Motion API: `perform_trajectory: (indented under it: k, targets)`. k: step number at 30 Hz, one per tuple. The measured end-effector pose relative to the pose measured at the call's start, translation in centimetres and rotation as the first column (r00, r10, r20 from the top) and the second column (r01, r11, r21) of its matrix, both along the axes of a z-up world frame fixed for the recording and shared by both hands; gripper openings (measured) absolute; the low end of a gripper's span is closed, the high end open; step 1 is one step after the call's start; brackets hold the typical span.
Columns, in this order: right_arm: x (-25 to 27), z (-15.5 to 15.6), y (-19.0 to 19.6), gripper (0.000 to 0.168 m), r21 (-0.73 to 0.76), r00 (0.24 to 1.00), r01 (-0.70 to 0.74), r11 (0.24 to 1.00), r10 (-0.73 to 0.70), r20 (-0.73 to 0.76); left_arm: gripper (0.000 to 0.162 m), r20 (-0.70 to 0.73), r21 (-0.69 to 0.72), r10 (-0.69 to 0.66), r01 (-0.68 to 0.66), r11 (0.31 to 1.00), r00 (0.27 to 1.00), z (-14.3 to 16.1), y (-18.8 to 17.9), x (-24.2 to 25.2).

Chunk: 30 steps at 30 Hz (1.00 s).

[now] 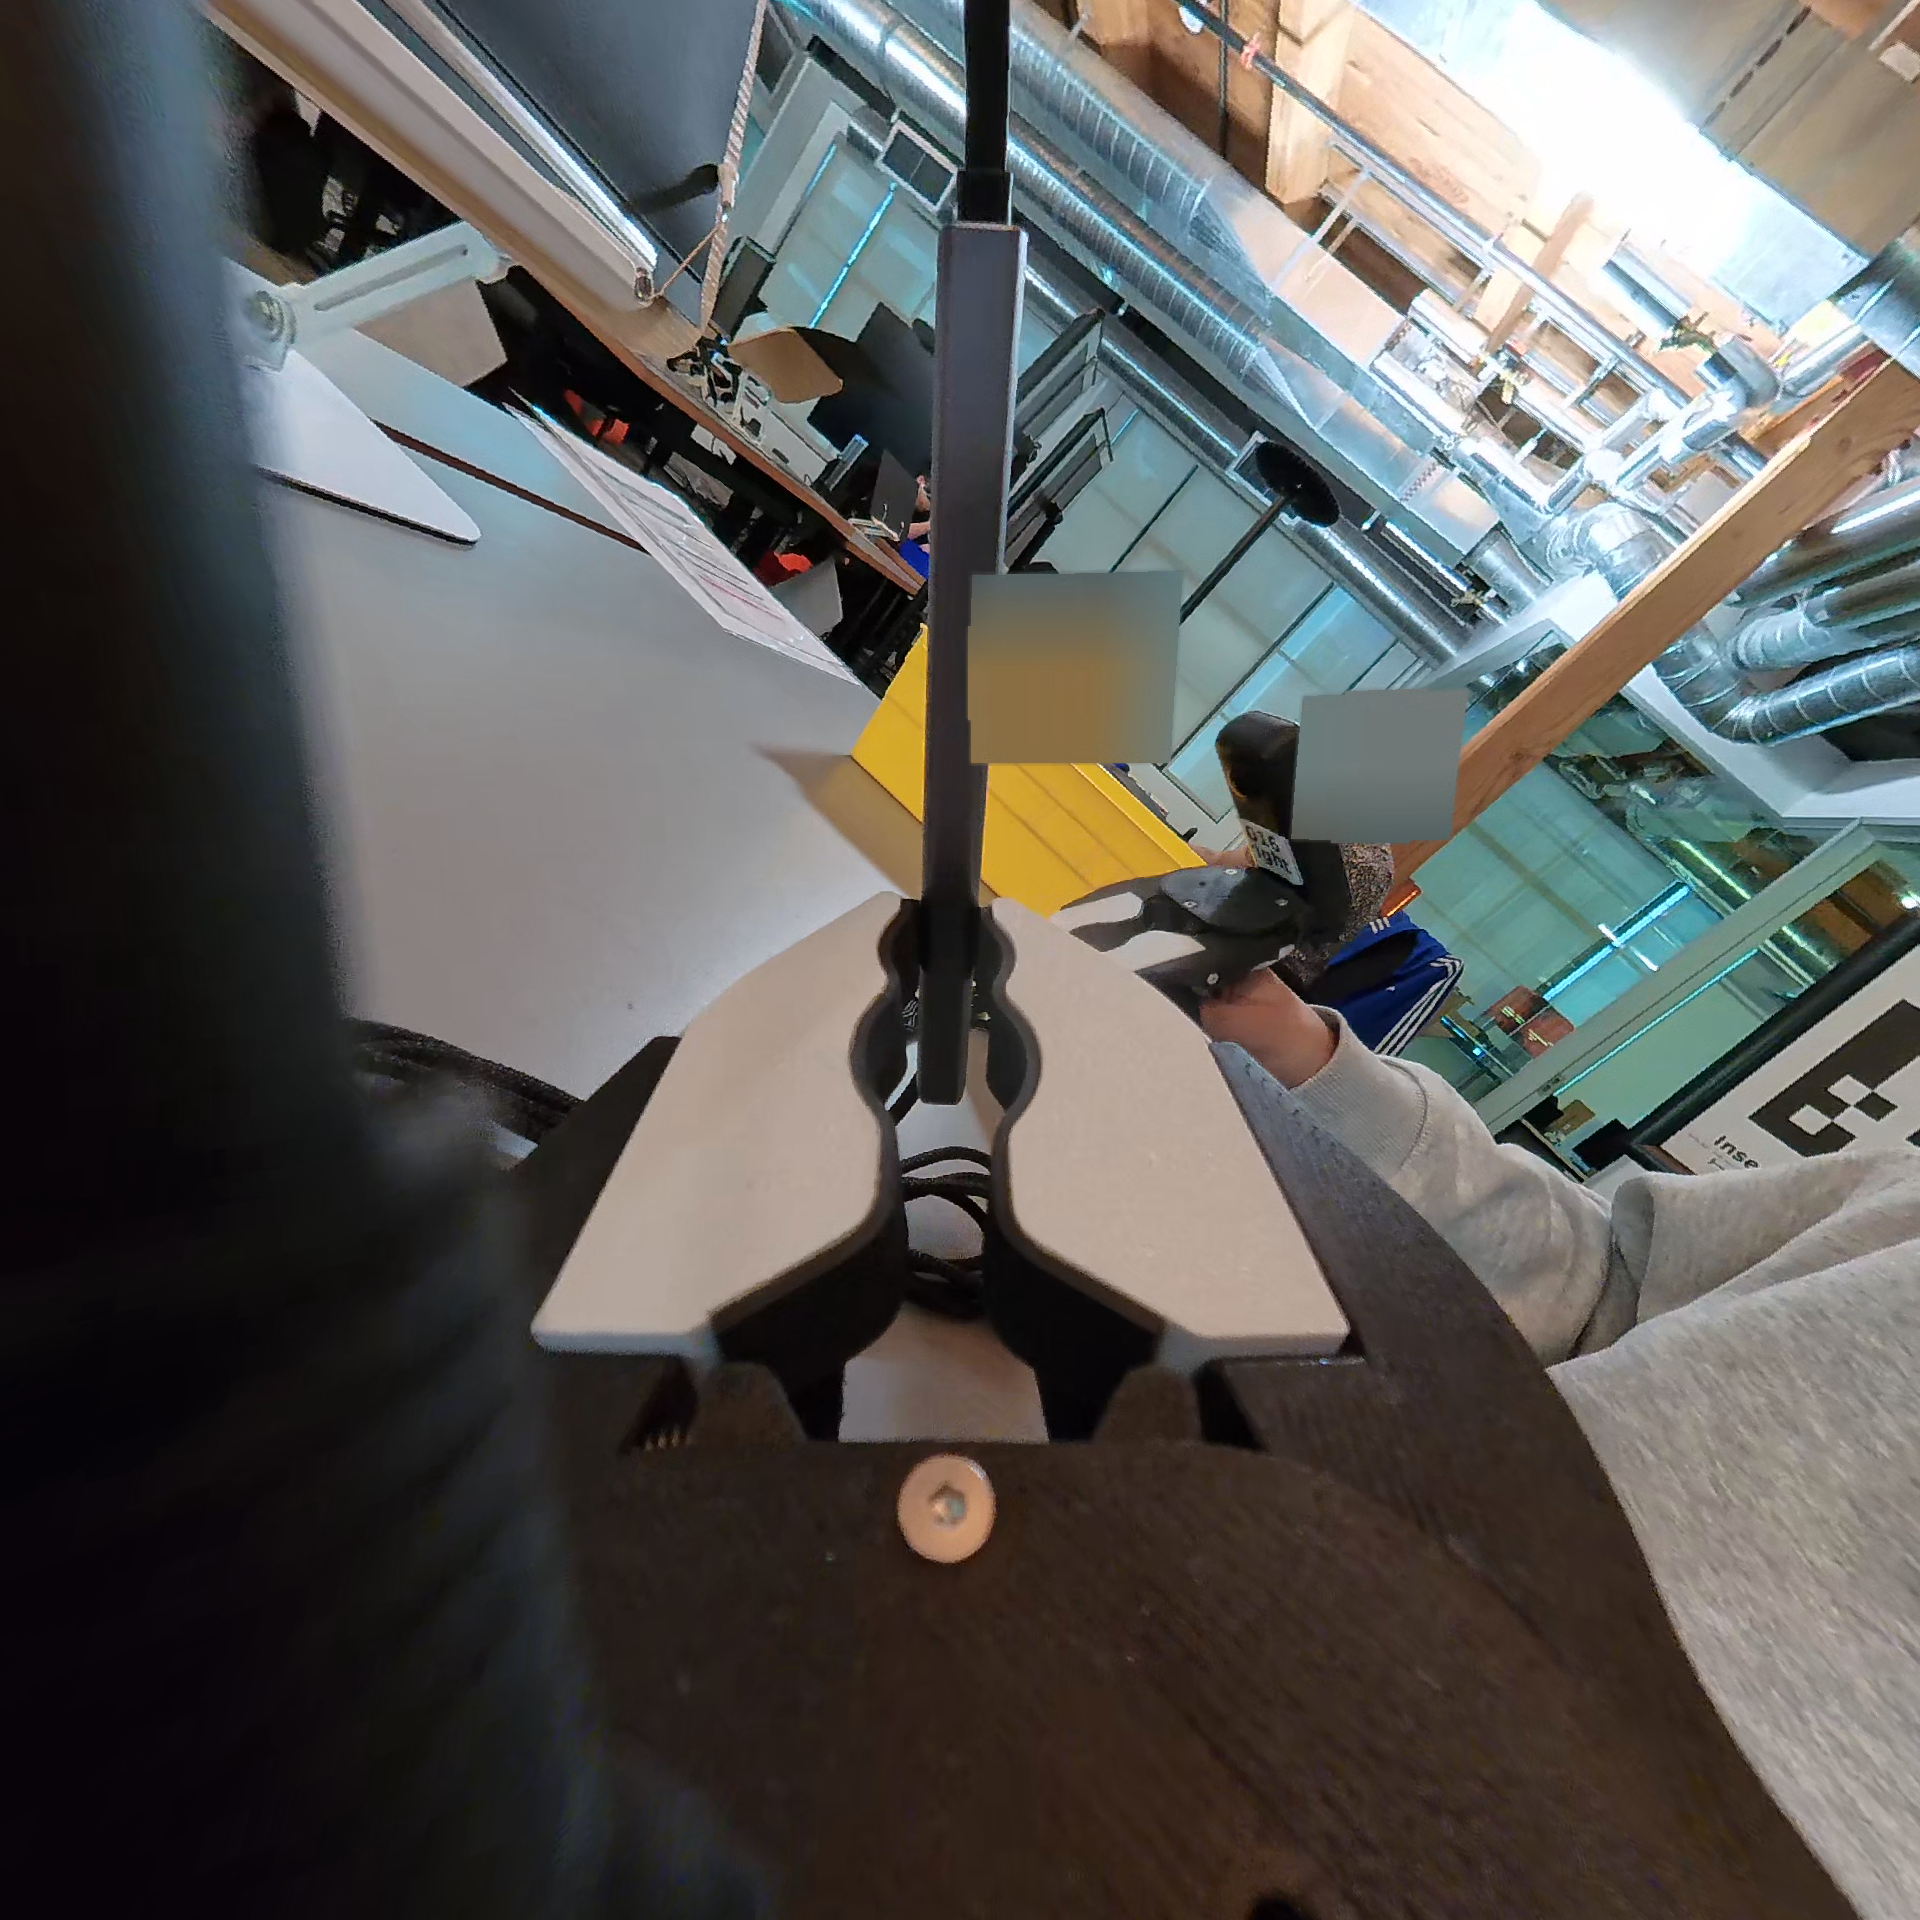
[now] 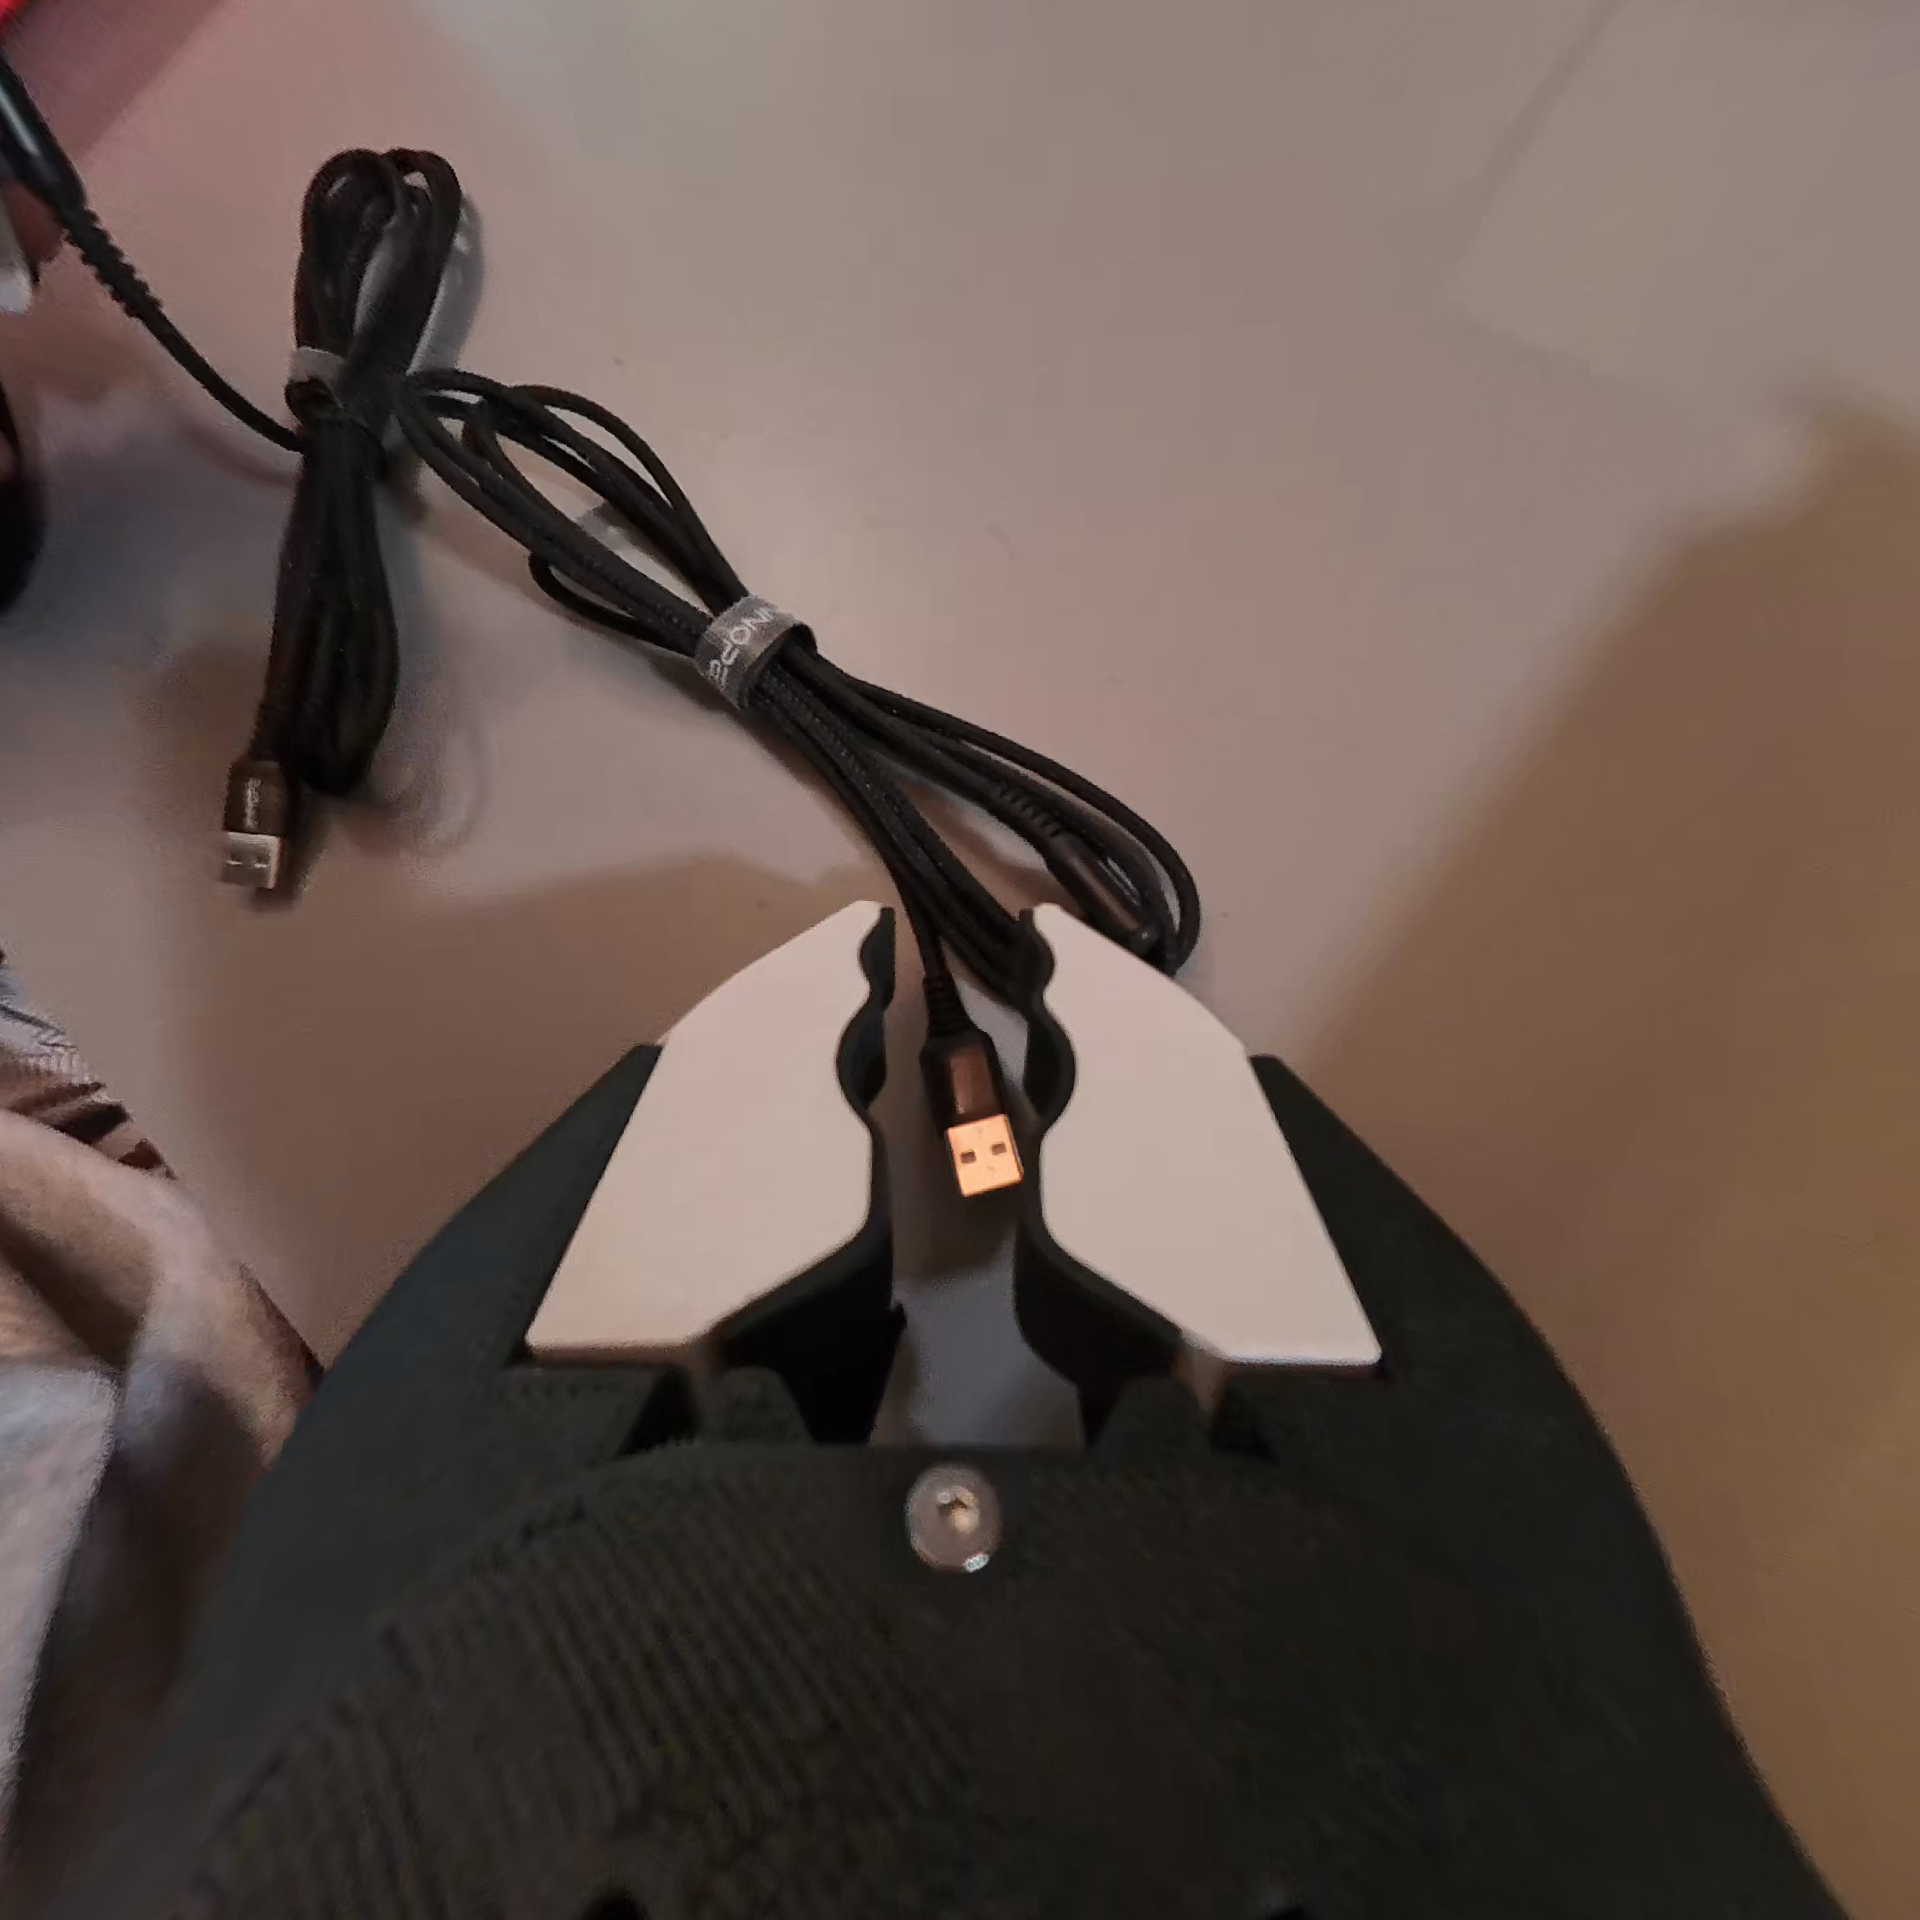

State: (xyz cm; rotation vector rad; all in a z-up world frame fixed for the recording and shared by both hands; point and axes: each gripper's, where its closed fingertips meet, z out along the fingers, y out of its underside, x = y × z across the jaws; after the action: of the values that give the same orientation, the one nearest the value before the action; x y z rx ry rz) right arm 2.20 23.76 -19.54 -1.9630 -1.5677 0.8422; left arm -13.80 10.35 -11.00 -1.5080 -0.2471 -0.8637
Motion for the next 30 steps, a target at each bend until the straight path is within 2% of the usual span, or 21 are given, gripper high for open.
perform_trajectory:
  k: [2,7,11,14,18,20,24,25,30]
  targets:
    - [-0.3,0.7,-0.3,0.018,0.027,0.999,-0.018,0.999,0.019,-0.031,0.009,-0.001,0.0,-0.001,0.001,1.0,1.0,0.0,0.0,0.0]
    - [-1.5,1.6,-1.3,0.022,0.091,0.994,-0.079,0.993,0.086,-0.072,0.008,-0.002,0.0,-0.002,0.002,1.0,1.0,0.0,0.0,0.1]
    - [-2.2,0.1,-1.1,0.022,0.206,0.992,-0.126,0.97,0.123,0.027,0.008,-0.002,-0.001,-0.001,0.001,1.0,1.0,-0.1,0.1,0.1]
    - [-2.2,-1.1,-1.2,0.016,0.22,0.986,-0.161,0.962,0.146,0.086,0.009,-0.005,-0.002,0.003,-0.003,1.0,1.0,-0.1,0.1,0.1]
    - [-1.8,-1.1,-1.0,0.012,0.295,0.974,-0.219,0.93,0.189,0.126,0.009,-0.002,-0.003,0.006,-0.006,1.0,1.0,-0.1,0.1,0.0]
    - [-1.4,-0.6,-0.9,0.009,0.387,0.957,-0.289,0.875,0.258,0.132,0.009,0.0,-0.004,0.006,-0.006,1.0,1.0,-0.2,0.1,0.0]
    - [-0.6,1.5,-1.8,0.007,0.638,0.847,-0.456,0.621,0.523,0.096,0.009,0.0,-0.003,0.006,-0.006,1.0,1.0,-0.1,0.0,-0.1]
    - [-0.1,1.8,-2.2,0.007,0.645,0.818,-0.482,0.593,0.568,0.089,0.008,0.001,-0.003,0.006,-0.006,1.0,1.0,-0.2,0.0,-0.1]
    - [2.6,2.0,-3.1,0.007,0.532,0.75,-0.573,0.624,0.661,0.033,0.009,0.013,-0.003,0.003,-0.003,1.0,1.0,-0.2,0.1,-0.1]
